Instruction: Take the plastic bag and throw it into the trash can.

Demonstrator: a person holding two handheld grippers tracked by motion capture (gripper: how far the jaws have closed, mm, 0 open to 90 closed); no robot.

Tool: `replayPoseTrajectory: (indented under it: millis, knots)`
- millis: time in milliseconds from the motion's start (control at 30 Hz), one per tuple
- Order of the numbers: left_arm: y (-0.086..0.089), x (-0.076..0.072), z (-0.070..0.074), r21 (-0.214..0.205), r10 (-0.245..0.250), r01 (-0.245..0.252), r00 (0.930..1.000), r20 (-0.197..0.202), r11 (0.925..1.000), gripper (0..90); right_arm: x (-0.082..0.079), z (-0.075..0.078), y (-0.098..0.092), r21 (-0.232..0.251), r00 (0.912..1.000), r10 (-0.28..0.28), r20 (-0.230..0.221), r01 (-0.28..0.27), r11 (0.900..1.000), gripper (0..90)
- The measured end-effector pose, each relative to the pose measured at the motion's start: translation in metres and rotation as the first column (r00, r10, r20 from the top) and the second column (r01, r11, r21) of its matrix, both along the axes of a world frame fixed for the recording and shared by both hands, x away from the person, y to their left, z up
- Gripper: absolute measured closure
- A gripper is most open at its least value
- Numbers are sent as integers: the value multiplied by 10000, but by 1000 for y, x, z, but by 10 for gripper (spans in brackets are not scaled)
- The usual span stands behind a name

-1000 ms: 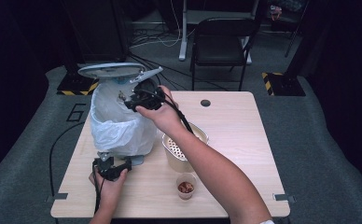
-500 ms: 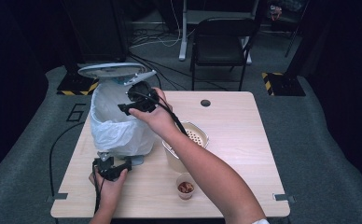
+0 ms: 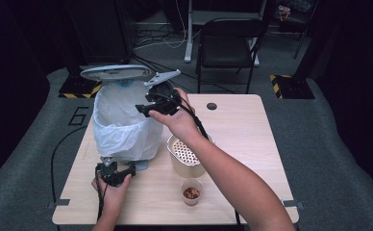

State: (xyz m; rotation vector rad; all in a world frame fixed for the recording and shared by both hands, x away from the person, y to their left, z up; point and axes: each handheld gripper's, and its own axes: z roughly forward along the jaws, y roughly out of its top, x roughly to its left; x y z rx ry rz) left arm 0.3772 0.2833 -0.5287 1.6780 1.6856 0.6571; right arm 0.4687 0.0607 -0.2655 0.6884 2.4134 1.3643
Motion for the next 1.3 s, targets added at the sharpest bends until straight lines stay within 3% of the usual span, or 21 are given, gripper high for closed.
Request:
replayPoseTrajectory:
  millis: [33, 67, 200, 233, 333, 433, 800, 867, 1100, 1300]
  knots:
    - [0, 1, 0, 15, 76, -76, 9998, 190, 10000, 153, -1, 2, -5, 90, 10000, -61, 26, 61, 9999, 502]
    - [0, 0, 0, 8, -5, 5, 10000, 9, 10000, 153, -2, 3, -10, 167, 9999, -103, 82, 102, 9998, 503]
    - [0, 0, 0, -4, 25, -25, 10000, -5, 10000, 153, -5, 5, -25, 244, 9994, -180, 305, 172, 9996, 502]
    - [-3, 1, -1, -294, 247, -242, 9995, 186, 9993, 153, -8, 5, -35, 291, 9991, -325, 259, 317, 9991, 502]
    - [-3, 1, -1, -321, 277, -270, 9994, 218, 9991, 153, -8, 2, -44, 244, 9989, -444, 154, 440, 9987, 504]
    - [-3, 1, -1, -326, 262, -255, 9994, 224, 9991, 153, -6, -9, -61, -19, 9966, -815, 76, 815, 9967, 506]
    - [-3, 1, -1, -297, 250, -244, 9995, 216, 9993, 153, -5, -41, -98, -241, 9896, -1433, -92, 1430, 9894, 517]
    - [-3, 1, -1, -305, 249, -242, 9995, 218, 9992, 153, -4, -51, -108, -304, 9843, -1744, -263, 1736, 9843, 521]
    - [-3, 1, -1, -316, 271, -264, 9994, 231, 9992, 153, -4, -74, -129, -495, 9779, -2066, -307, 2050, 9775, 550]
    - [-2, 1, -1, -231, 254, -247, 9992, 308, 9994, 153, -5, -100, -150, -663, 9666, -2508, -526, 2473, 9667, 610]
